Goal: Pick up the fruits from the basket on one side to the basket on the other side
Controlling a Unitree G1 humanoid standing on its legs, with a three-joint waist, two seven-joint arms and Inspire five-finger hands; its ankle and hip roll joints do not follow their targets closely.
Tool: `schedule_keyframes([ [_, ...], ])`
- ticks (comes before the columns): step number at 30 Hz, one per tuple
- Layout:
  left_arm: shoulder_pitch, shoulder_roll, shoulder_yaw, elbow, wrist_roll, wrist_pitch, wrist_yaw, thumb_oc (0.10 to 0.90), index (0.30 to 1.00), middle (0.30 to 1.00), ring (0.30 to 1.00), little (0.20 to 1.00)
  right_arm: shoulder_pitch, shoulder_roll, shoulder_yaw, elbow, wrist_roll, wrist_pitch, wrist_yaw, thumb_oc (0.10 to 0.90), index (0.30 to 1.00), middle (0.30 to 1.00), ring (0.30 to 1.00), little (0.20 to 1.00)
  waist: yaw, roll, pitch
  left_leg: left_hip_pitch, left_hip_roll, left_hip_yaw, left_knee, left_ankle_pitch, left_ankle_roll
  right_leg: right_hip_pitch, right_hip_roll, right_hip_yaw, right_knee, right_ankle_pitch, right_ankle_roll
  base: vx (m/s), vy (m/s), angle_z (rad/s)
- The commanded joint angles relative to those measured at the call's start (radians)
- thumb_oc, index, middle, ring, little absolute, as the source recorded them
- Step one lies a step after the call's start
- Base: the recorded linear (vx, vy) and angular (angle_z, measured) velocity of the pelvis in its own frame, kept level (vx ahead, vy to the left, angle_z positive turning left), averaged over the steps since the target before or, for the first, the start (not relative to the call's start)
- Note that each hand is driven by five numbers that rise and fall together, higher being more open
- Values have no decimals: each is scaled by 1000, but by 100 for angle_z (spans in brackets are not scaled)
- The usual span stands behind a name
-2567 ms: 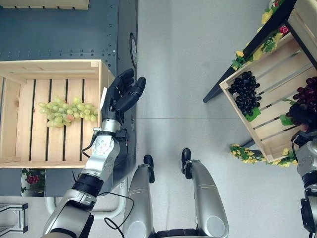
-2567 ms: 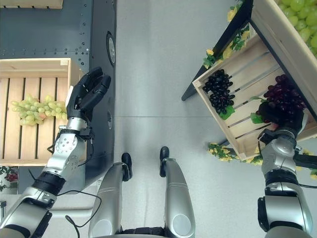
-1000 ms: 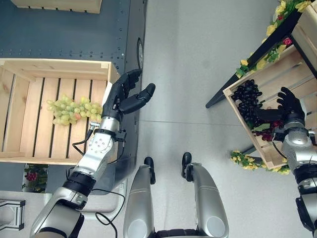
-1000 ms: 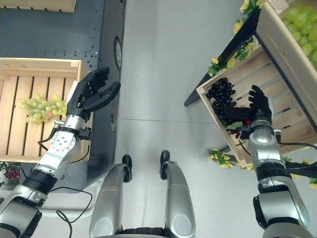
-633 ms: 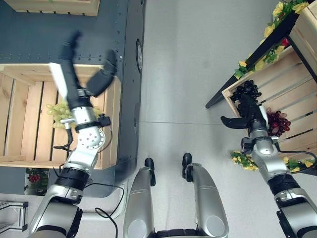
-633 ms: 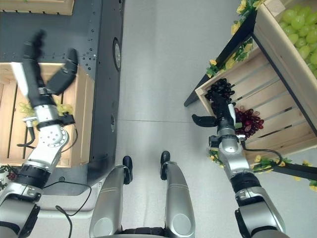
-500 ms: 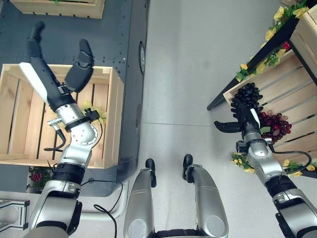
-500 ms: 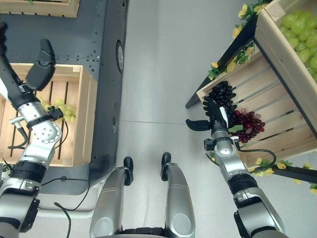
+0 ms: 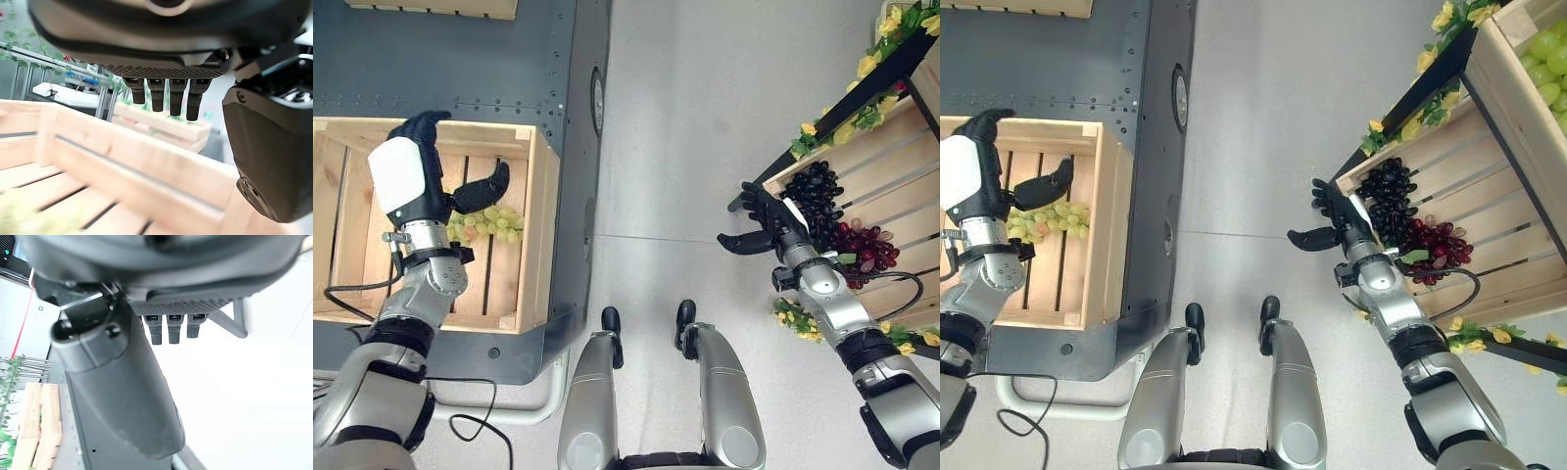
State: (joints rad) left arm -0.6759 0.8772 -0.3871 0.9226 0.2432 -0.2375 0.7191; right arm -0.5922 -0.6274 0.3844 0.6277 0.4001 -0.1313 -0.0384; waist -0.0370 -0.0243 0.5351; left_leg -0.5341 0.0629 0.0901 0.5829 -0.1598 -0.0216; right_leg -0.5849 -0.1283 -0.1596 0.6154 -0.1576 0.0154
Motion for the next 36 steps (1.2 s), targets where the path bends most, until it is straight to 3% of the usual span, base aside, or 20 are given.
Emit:
schedule_keyframes([
  [1, -86, 93, -3, 23, 92, 92, -9, 800, 900, 900, 900, 900, -51, -114, -18, -27, 28, -118, 29, 800, 900, 900, 900, 900, -11, 55, -15, 35, -40, 82, -18, -11, 16, 83, 10, -22, -17, -47, -32, -29, 51, 2],
  [5, -83, 112, -42, 58, 126, 185, -56, 800, 900, 900, 900, 900, -61, -127, -11, -2, 37, -123, 49, 800, 900, 900, 900, 900, -1, 58, -15, 36, -48, 77, -23, -8, 16, 91, 4, -34, -30, -46, -33, -16, 33, 9],
  [9, -113, 151, -149, 96, 319, 283, -116, 800, 900, 900, 900, 900, -97, -140, 23, -3, 36, -116, 52, 800, 900, 900, 900, 900, 11, 56, -15, 22, -46, 74, -15, -4, 15, 88, -4, -51, -32, -43, -32, -27, 13, 15],
  [23, -201, 202, -303, 75, 479, 259, -115, 800, 900, 900, 900, 900, -139, -149, 87, 0, 36, -90, 80, 800, 900, 900, 900, 900, 28, 63, -15, -32, -45, 61, 17, -6, 14, 47, -20, -72, 0, -53, -38, 5, -4, 12],
  [31, -247, 207, -347, 52, 535, 206, 22, 800, 900, 900, 900, 900, -122, -177, 76, 8, 52, -103, 77, 800, 900, 900, 900, 900, 21, 60, -15, -93, -39, 56, 70, -22, 13, -10, -24, -65, 48, -63, -44, 9, 41, 6],
  [36, -270, 204, -370, 60, 566, 204, -28, 800, 900, 900, 900, 900, -92, -187, 47, -6, 52, -112, 67, 800, 900, 900, 900, 900, 17, 57, -15, -127, -38, 57, 83, -25, 17, -49, -29, -62, 70, -63, -39, 6, 57, 4],
])
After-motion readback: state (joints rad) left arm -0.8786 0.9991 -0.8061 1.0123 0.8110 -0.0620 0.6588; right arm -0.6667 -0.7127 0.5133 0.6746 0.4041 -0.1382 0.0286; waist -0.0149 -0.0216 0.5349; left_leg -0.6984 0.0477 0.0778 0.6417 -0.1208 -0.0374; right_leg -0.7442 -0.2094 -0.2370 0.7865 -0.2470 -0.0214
